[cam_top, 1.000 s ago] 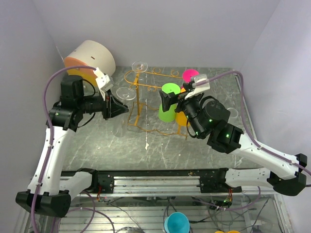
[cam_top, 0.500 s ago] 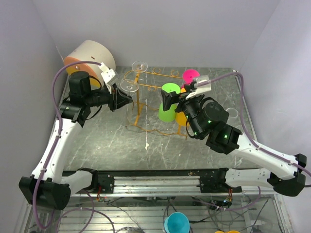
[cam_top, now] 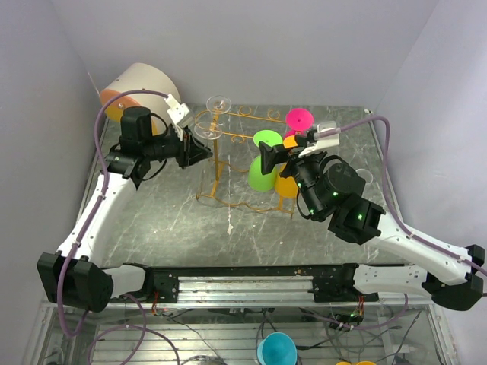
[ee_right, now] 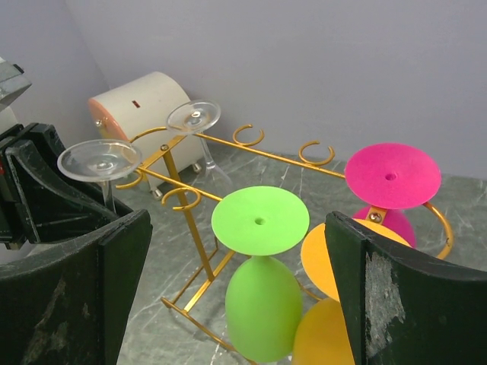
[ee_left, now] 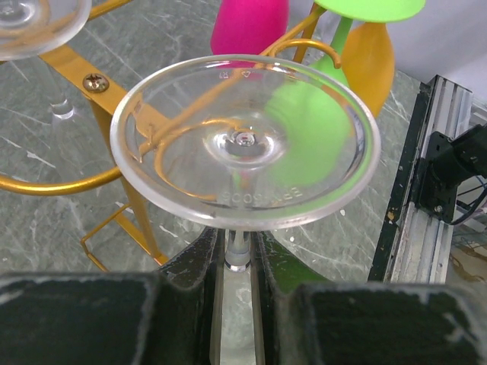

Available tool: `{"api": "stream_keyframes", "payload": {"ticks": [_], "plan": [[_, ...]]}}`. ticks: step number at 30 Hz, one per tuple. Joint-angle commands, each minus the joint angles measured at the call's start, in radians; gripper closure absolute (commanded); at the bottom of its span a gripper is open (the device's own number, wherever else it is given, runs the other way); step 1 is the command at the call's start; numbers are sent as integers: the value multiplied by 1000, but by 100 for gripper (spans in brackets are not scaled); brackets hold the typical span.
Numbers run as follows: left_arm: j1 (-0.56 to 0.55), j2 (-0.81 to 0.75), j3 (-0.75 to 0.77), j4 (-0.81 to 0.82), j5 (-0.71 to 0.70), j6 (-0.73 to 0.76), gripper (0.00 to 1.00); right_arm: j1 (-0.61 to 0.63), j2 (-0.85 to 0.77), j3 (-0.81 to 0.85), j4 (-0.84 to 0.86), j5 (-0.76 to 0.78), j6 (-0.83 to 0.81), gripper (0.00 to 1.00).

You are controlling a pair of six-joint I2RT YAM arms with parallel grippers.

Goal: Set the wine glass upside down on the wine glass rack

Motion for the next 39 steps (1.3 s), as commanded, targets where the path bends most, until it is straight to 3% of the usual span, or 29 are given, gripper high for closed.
{"api": "stream_keyframes", "payload": {"ticks": [1, 11, 17, 22, 25, 28, 31, 33, 39], "plan": [[-16, 12, 52, 81, -26, -17, 93, -5, -20, -19, -4, 15, 18, 4], [-32, 61, 55, 115, -68, -53, 93, -5, -18, -13, -40, 15, 40, 4], [-35, 71, 57, 113, -108, -63, 92, -19, 9, 10, -138, 100, 118, 3], [-35, 68, 49, 111, -138, -71, 83, -44, -17, -16, -136, 96, 154, 3], [-35, 69, 46, 105, -150, -71, 75, -76, -10, 14, -251, 229, 250, 3], [-36, 69, 44, 104, -151, -76, 70, -248, 13, 74, -521, 223, 432, 3], [-37, 64, 40, 109, -153, -76, 70, -474, -13, 52, -605, 51, 496, 2], [-39, 67, 39, 103, -161, -74, 70, -586, -25, 35, -637, -37, 508, 7], [-42, 64, 31, 88, -169, -58, 68, -715, -29, -17, -691, -56, 527, 10]]}}
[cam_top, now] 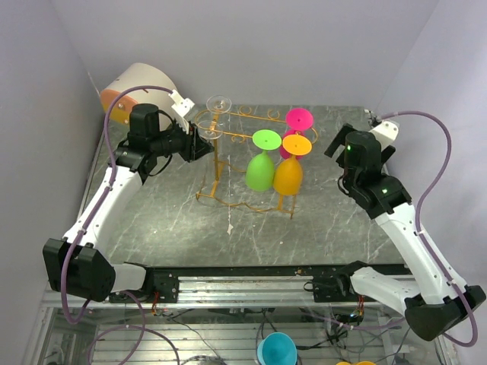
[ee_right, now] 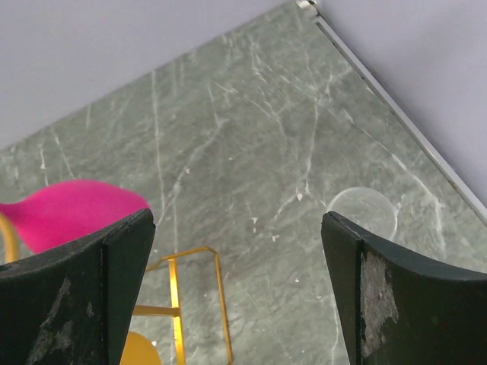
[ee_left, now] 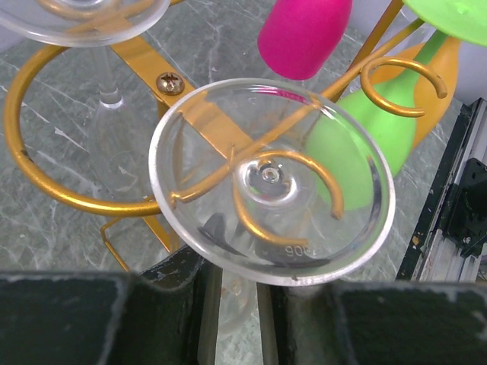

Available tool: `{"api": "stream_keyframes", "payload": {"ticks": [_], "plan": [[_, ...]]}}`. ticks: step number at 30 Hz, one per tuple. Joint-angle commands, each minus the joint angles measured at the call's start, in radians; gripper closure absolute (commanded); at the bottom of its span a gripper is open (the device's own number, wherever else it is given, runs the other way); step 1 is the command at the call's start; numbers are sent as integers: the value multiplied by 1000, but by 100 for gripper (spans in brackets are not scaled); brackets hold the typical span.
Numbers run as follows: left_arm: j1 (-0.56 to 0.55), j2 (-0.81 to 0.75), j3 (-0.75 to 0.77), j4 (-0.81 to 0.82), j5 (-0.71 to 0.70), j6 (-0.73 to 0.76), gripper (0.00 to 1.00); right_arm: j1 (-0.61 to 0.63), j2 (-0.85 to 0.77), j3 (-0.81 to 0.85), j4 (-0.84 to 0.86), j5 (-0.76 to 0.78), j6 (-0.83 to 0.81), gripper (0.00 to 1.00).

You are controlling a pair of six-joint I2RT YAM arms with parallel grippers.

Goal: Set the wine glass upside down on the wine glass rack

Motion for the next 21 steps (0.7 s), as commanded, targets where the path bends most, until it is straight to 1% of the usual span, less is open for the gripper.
{"api": "stream_keyframes", "payload": {"ticks": [1, 5, 9, 14, 21], "plan": [[-9, -9, 16, 25, -21, 22, 67, -56, -15, -45, -98, -48, 60, 10], [-11, -16, 12, 3, -32, 44, 67, -87, -55, -82, -153, -35, 103, 10], [-12, -33, -1, -10, -26, 57, 66, -99, -116, -111, -224, 10, 150, 9], [-12, -57, -13, -35, -28, 77, 65, -104, -166, -142, -307, 0, 187, 10], [-12, -91, -34, -77, -48, 134, 60, -105, -197, -147, -417, -5, 224, 12]]}}
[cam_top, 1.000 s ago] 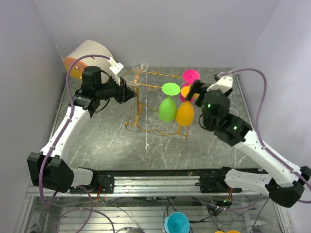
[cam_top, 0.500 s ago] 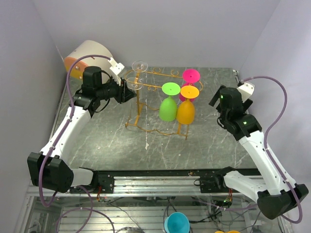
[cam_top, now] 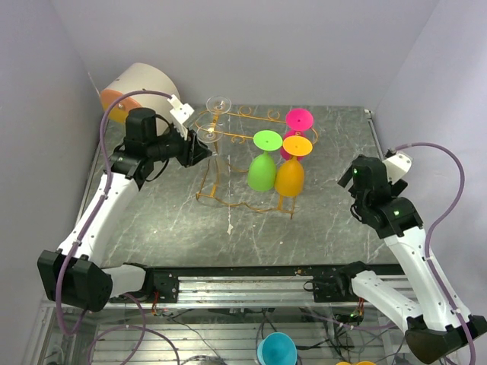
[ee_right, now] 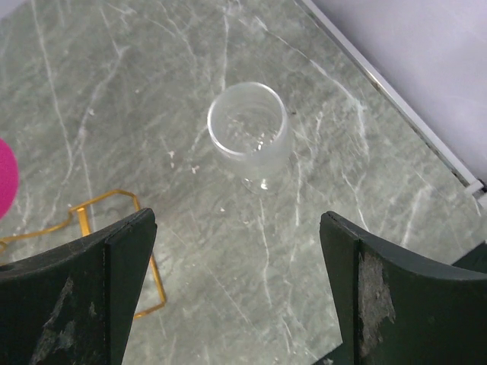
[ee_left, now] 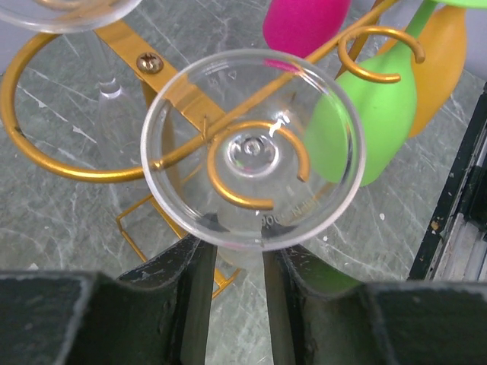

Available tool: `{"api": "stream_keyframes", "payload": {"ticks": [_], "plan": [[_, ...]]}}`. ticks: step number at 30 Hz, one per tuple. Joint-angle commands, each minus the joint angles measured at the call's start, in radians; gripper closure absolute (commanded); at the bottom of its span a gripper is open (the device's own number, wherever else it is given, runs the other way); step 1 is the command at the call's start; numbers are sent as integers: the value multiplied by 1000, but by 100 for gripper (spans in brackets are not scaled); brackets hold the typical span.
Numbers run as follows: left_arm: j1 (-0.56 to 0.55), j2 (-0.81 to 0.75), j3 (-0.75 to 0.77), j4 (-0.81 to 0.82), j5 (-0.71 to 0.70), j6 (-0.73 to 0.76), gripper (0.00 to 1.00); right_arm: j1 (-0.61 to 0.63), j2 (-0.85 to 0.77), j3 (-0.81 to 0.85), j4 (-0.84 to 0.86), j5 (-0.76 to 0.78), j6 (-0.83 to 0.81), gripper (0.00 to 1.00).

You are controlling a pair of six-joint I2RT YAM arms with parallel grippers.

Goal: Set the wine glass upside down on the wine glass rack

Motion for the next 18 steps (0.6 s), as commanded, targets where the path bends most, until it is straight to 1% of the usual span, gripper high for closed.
{"api": "stream_keyframes", "payload": {"ticks": [1, 6, 12, 13, 14, 16, 17, 18], "plan": [[-10, -38, -19, -34, -34, 65, 58, -8, -13, 8, -117, 23, 51, 12], [-10, -65, -28, -67, -83, 111, 52, -8, -25, 39, -178, 69, 76, 12], [-10, -91, -1, -144, -174, 143, 44, -8, -18, 52, -224, 97, 105, 12], [-13, -94, 7, -156, -202, 145, 41, -8, -14, 55, -229, 96, 114, 12], [-20, -96, 18, -173, -246, 155, 36, -9, -9, 54, -224, 90, 116, 12], [-46, -100, 49, -217, -329, 182, 31, -7, 4, 54, -216, 86, 122, 12], [-59, -101, 64, -235, -371, 191, 26, -8, 13, 56, -211, 92, 125, 12], [-71, -100, 80, -254, -408, 193, 18, -9, 25, 59, -207, 110, 126, 14]]}}
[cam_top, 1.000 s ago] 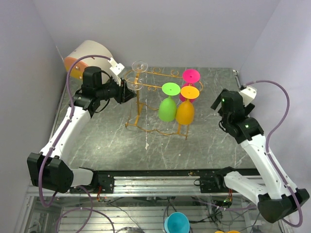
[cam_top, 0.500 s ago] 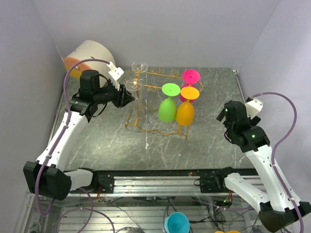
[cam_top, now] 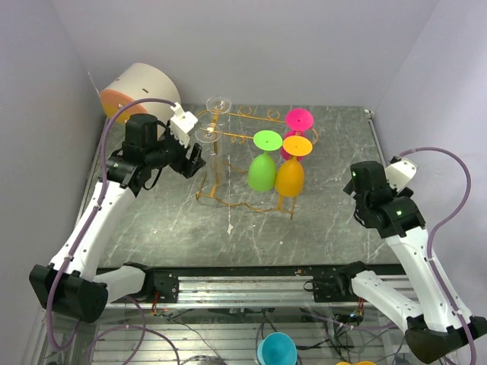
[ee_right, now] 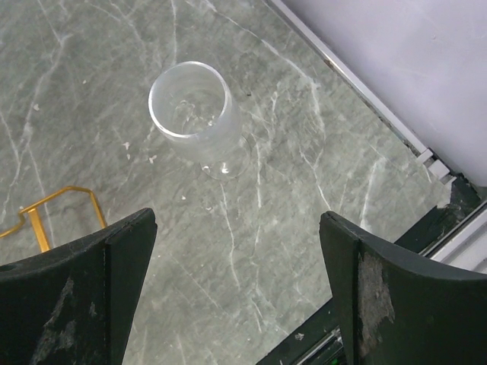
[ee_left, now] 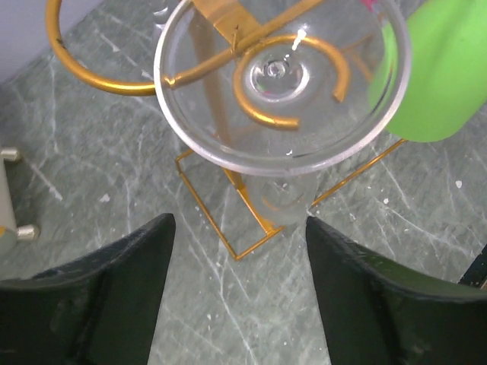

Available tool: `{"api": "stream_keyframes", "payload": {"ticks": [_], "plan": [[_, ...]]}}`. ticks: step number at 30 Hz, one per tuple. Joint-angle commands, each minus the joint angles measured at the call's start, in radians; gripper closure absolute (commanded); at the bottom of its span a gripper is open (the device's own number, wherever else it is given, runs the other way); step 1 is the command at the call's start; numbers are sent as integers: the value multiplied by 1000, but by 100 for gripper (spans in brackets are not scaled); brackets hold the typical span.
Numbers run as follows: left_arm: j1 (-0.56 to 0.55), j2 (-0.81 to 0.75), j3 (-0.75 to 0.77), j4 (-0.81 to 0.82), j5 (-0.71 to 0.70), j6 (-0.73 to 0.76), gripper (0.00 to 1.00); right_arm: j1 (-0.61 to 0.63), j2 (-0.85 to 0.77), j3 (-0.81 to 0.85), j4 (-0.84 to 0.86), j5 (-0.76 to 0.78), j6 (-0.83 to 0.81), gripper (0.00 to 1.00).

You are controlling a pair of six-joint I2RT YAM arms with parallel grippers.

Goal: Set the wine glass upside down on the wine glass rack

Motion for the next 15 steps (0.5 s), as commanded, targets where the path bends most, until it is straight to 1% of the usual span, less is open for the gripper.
{"api": "stream_keyframes", "payload": {"ticks": [1, 4, 7, 11, 15], "plan": [[-54, -23, 94, -93, -199, 51, 17, -11, 36, 32, 2, 59, 30, 16], [-78, -35, 123, -124, -244, 28, 16, -35, 81, 56, 53, 72, 0, 19], [-92, -46, 135, -145, -263, 4, 16, -102, 133, 81, 114, 29, -45, 21], [-105, -66, 130, -171, -299, -3, 19, -240, 173, 79, 197, -99, -120, 24], [-127, -77, 127, -214, -346, -18, 21, -408, 184, 33, 270, -280, -182, 30]]}}
